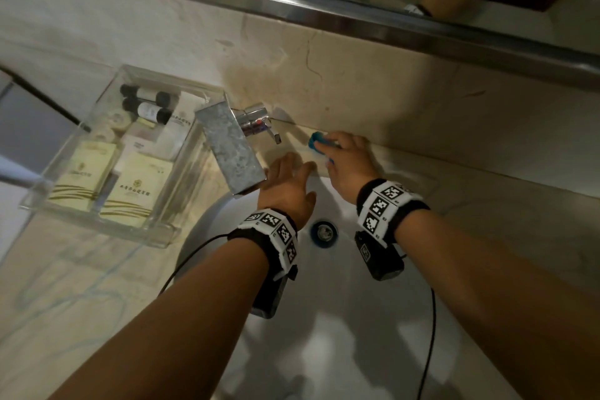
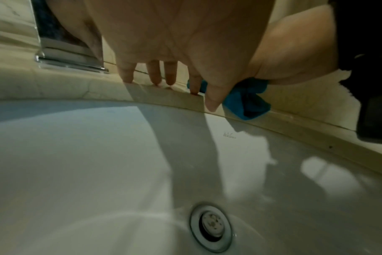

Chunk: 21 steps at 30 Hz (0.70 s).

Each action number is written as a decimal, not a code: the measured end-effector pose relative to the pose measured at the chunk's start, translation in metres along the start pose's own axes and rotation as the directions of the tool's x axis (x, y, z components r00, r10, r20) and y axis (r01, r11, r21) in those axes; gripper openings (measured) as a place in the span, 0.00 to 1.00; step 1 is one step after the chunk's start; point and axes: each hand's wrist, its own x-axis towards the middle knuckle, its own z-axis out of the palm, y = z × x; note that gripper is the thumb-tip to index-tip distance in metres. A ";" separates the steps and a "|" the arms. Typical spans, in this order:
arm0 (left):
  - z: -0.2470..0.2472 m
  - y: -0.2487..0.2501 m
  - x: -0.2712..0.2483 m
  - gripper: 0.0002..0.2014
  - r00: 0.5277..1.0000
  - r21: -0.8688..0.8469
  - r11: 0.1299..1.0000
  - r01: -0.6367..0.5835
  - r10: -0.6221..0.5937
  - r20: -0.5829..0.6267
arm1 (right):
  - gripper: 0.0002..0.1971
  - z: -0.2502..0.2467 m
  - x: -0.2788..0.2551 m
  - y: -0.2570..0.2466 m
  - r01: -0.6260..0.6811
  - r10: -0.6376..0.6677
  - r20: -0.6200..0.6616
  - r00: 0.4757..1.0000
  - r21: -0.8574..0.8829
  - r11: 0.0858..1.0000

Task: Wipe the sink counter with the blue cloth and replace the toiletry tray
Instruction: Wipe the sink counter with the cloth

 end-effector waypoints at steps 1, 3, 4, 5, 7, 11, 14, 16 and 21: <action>0.000 0.000 -0.001 0.28 1.000 -0.003 1.000 0.013 -0.013 0.000 | 0.19 0.002 0.000 0.002 0.004 -0.005 0.012 1.000 0.028 1.000; -0.001 -0.003 -0.002 0.29 1.000 0.001 1.000 0.019 -0.019 0.015 | 0.19 0.005 -0.001 0.011 -0.017 0.017 -0.007 1.000 0.012 1.000; -0.001 -0.005 -0.003 0.29 1.000 0.005 1.000 0.011 -0.011 0.028 | 0.22 0.005 -0.002 0.015 -0.021 0.020 -0.013 1.000 -0.051 0.999; -0.002 -0.006 -0.003 0.30 0.999 0.007 1.000 0.003 -0.003 0.041 | 0.25 0.006 -0.002 0.017 -0.032 0.031 -0.014 0.999 -0.091 0.995; 0.000 -0.009 -0.004 0.32 0.998 0.012 1.000 -0.006 0.005 0.070 | 0.28 0.006 0.002 0.013 -0.009 0.006 -0.027 1.000 -0.111 0.994; 0.008 -0.012 -0.002 0.32 0.998 0.018 1.000 -0.004 0.003 0.062 | 0.23 0.012 0.013 -0.013 0.187 -0.182 0.064 0.981 -0.085 0.979; 0.010 -0.011 -0.003 0.32 1.000 0.040 0.999 -0.002 0.001 0.031 | 0.23 0.007 0.010 -0.007 0.268 -0.258 0.088 0.962 -0.136 0.954; 0.009 -0.009 -0.005 0.32 0.999 0.073 0.997 0.022 -0.024 0.031 | 0.27 0.005 0.005 0.010 0.238 -0.231 0.061 0.971 -0.163 0.958; 0.005 -0.015 -0.008 0.31 0.997 0.070 0.995 0.071 -0.073 0.024 | 0.28 -0.007 0.013 0.021 0.127 -0.132 -0.026 0.991 -0.142 0.982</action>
